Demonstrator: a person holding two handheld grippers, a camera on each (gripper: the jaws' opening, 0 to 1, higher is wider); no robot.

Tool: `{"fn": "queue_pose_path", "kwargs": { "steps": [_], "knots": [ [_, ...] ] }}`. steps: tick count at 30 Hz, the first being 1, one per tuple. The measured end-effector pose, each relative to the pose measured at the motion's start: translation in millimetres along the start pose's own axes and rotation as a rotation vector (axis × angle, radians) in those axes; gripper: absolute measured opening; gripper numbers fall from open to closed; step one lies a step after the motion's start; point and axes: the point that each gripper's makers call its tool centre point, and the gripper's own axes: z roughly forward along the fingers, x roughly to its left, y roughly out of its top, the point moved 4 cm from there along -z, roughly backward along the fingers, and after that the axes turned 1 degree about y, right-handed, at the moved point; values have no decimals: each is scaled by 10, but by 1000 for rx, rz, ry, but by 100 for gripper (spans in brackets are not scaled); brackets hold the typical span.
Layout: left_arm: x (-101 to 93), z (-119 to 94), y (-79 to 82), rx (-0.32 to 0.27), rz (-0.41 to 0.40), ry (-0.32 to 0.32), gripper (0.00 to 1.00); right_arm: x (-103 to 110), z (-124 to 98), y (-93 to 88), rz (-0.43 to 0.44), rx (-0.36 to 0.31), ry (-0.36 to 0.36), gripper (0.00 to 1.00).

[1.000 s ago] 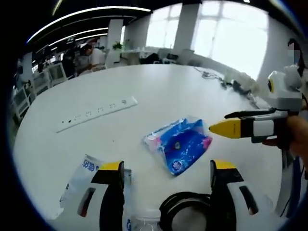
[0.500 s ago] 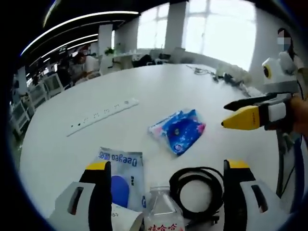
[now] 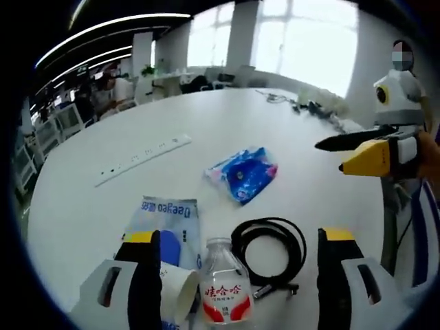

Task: Arrange the tabletop items into an orderly group along one side of the table until the central work area is clear of visible clutter.

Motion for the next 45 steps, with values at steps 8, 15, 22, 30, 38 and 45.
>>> {"fn": "queue_pose_path", "kwargs": {
  "steps": [8, 15, 22, 30, 38, 45],
  "knots": [
    [4, -30, -130, 33, -16, 1, 80, 161, -93, -63, -35, 10, 37, 99],
    [55, -1, -278, 91, -48, 12, 69, 288, -196, -211, -40, 22, 39, 98],
    [86, 63, -411, 139, -53, 28, 61, 395, -244, -390, -80, 62, 41, 98],
    [121, 111, -430, 175, -51, 52, 50, 421, -299, -510, -55, 73, 38, 97],
    [107, 140, -458, 272, -33, 47, 45, 419, -330, -586, -54, 82, 18, 96],
    [98, 175, -474, 375, 34, 69, 40, 420, -361, -613, -52, 82, 5, 96]
  ]
}}
